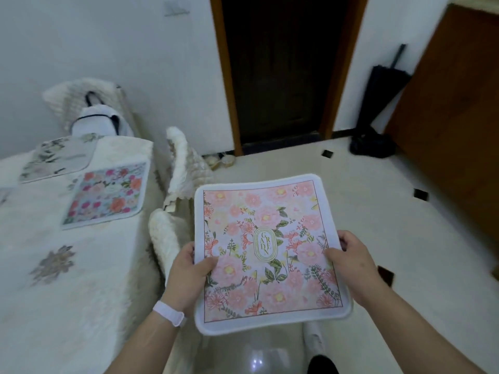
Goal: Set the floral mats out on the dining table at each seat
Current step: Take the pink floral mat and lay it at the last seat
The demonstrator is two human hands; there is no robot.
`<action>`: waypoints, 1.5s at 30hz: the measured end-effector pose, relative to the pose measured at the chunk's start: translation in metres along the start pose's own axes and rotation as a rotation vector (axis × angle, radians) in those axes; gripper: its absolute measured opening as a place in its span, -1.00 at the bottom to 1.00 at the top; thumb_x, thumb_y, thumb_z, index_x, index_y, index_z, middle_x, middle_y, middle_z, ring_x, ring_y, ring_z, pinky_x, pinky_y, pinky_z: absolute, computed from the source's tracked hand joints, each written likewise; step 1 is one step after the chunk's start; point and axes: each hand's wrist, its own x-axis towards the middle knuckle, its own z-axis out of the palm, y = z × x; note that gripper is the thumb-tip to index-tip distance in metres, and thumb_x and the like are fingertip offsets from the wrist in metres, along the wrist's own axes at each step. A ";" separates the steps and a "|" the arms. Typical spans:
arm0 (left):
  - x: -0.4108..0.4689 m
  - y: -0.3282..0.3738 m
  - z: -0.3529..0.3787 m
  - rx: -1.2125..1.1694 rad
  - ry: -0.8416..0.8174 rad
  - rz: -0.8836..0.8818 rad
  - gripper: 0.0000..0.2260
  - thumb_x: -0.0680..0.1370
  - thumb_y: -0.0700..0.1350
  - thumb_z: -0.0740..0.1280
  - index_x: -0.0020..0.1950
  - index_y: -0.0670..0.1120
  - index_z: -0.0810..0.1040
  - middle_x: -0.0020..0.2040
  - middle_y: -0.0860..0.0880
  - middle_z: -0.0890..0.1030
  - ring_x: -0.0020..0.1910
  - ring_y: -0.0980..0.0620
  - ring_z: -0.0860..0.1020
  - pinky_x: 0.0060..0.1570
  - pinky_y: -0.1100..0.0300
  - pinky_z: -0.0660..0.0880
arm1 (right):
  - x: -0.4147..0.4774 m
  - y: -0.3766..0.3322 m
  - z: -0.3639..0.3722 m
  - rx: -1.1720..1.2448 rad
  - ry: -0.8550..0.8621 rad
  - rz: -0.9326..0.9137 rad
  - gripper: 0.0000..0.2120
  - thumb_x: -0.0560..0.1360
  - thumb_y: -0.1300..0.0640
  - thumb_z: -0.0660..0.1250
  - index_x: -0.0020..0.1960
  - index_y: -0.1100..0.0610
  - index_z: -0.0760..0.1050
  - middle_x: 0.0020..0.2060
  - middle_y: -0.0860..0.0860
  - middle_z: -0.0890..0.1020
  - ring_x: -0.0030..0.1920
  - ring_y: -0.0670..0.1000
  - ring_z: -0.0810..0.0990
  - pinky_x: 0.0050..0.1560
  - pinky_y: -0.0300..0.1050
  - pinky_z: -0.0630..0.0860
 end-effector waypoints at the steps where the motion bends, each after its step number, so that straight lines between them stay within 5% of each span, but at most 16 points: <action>1: 0.005 0.003 0.001 -0.017 0.043 -0.012 -0.85 0.49 -0.29 0.39 0.03 -0.16 0.52 -0.07 -0.12 0.72 -0.12 -0.18 0.69 -0.05 -0.21 0.60 | 0.018 -0.010 0.004 -0.021 -0.050 -0.011 -0.77 0.51 0.35 0.27 0.02 0.04 0.52 -0.08 0.03 0.70 -0.15 0.08 0.72 -0.11 0.12 0.67; 7: 0.021 0.036 0.013 -0.195 0.243 -0.067 -0.77 0.51 -0.28 0.38 0.13 -0.14 0.50 0.03 -0.20 0.69 -0.06 -0.26 0.67 -0.01 -0.27 0.56 | 0.109 -0.078 0.022 -0.122 -0.320 -0.120 -0.79 0.51 0.35 0.28 0.01 0.07 0.52 -0.08 0.09 0.68 -0.14 0.14 0.70 -0.09 0.16 0.66; 12: 0.009 0.048 0.012 -0.270 0.508 -0.023 -0.85 0.52 -0.36 0.32 0.02 -0.15 0.52 -0.22 -0.08 0.72 -0.27 -0.12 0.69 -0.36 0.04 0.62 | 0.149 -0.121 0.063 -0.233 -0.556 -0.247 -0.78 0.53 0.30 0.30 0.06 0.01 0.51 -0.04 0.05 0.67 -0.10 0.11 0.68 -0.08 0.12 0.63; 18: -0.005 0.036 -0.025 -0.347 0.784 -0.085 -0.85 0.51 -0.30 0.36 0.06 -0.15 0.54 -0.04 -0.22 0.69 -0.14 -0.27 0.67 -0.05 -0.28 0.58 | 0.149 -0.158 0.139 -0.335 -0.815 -0.323 -0.71 0.52 0.31 0.30 0.02 -0.09 0.49 -0.01 -0.03 0.68 -0.06 0.06 0.70 -0.03 0.19 0.66; 25: 0.016 0.009 -0.079 -0.439 0.907 -0.134 -0.86 0.51 -0.32 0.35 0.04 -0.18 0.53 -0.10 -0.25 0.70 -0.17 -0.31 0.67 -0.11 -0.23 0.60 | 0.147 -0.173 0.223 -0.384 -0.891 -0.320 -0.72 0.51 0.30 0.30 0.07 -0.05 0.52 -0.03 -0.04 0.70 -0.07 0.06 0.71 -0.05 0.21 0.67; 35: 0.045 -0.023 -0.184 -0.462 1.004 -0.168 -0.86 0.50 -0.28 0.38 0.04 -0.13 0.53 -0.13 -0.21 0.70 -0.23 -0.25 0.68 -0.14 -0.20 0.61 | 0.111 -0.204 0.355 -0.516 -0.959 -0.408 -0.75 0.52 0.31 0.29 0.02 -0.03 0.49 -0.08 -0.03 0.67 -0.11 0.02 0.68 -0.21 -0.05 0.64; 45: 0.004 -0.072 -0.237 -0.427 1.224 -0.246 -0.87 0.51 -0.23 0.40 0.01 -0.07 0.53 -0.14 -0.16 0.69 -0.25 -0.19 0.67 -0.26 -0.09 0.62 | 0.064 -0.181 0.472 -0.696 -1.122 -0.435 -0.76 0.51 0.31 0.30 0.08 0.00 0.51 -0.07 0.04 0.68 -0.12 0.14 0.69 -0.11 0.14 0.68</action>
